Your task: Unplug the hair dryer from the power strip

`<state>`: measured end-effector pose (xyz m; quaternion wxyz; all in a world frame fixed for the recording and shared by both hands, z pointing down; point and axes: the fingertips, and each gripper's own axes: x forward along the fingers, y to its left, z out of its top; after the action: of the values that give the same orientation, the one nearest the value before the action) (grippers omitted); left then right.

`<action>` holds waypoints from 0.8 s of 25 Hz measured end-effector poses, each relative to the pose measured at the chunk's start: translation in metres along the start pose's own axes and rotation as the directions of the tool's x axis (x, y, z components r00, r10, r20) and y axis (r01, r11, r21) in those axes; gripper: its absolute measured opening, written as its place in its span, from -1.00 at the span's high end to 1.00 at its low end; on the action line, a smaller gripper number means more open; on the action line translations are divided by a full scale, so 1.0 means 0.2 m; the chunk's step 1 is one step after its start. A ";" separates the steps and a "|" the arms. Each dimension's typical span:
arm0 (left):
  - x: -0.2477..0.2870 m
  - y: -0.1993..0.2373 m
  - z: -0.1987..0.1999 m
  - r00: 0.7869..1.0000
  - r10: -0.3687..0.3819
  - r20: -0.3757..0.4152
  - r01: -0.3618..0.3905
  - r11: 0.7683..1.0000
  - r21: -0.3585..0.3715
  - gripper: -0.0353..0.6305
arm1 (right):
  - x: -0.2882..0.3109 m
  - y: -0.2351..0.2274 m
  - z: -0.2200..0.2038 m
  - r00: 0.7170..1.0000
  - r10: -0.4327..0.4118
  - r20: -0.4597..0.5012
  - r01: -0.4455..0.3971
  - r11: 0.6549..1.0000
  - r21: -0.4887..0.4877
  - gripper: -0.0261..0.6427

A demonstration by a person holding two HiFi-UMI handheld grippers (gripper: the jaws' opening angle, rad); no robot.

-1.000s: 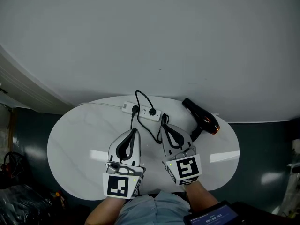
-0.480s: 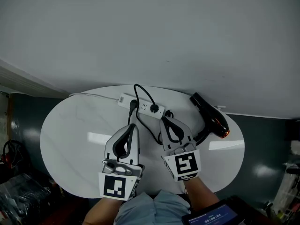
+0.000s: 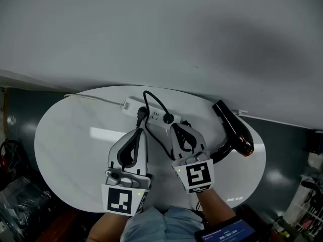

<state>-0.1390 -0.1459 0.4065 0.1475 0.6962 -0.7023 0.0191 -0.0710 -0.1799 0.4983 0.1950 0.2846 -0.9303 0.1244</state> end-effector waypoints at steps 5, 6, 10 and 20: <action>0.04 0.02 -0.04 1.000 0.006 -0.019 -0.006 1.000 -0.013 0.90 | 0.05 -0.01 -0.03 1.000 0.008 0.002 -0.008 0.999 -0.052 0.91; 0.04 0.03 -0.04 1.000 0.006 -0.024 -0.007 1.000 -0.015 0.90 | 0.05 -0.01 -0.04 1.000 0.009 -0.006 -0.010 0.999 -0.050 0.89; 0.05 0.03 -0.06 0.999 0.005 -0.036 -0.006 1.000 -0.020 0.90 | 0.08 0.01 -0.05 0.999 0.029 -0.017 -0.031 0.997 -0.074 0.53; 0.07 0.06 -0.10 0.998 0.008 -0.055 -0.009 1.000 -0.026 0.90 | 0.12 0.01 -0.05 0.998 0.053 -0.013 -0.054 0.998 -0.035 0.50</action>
<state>-0.1477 -0.1555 0.4307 0.1758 0.6904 -0.7011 0.0297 -0.0878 -0.1879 0.5171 0.2022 0.2553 -0.9385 0.1148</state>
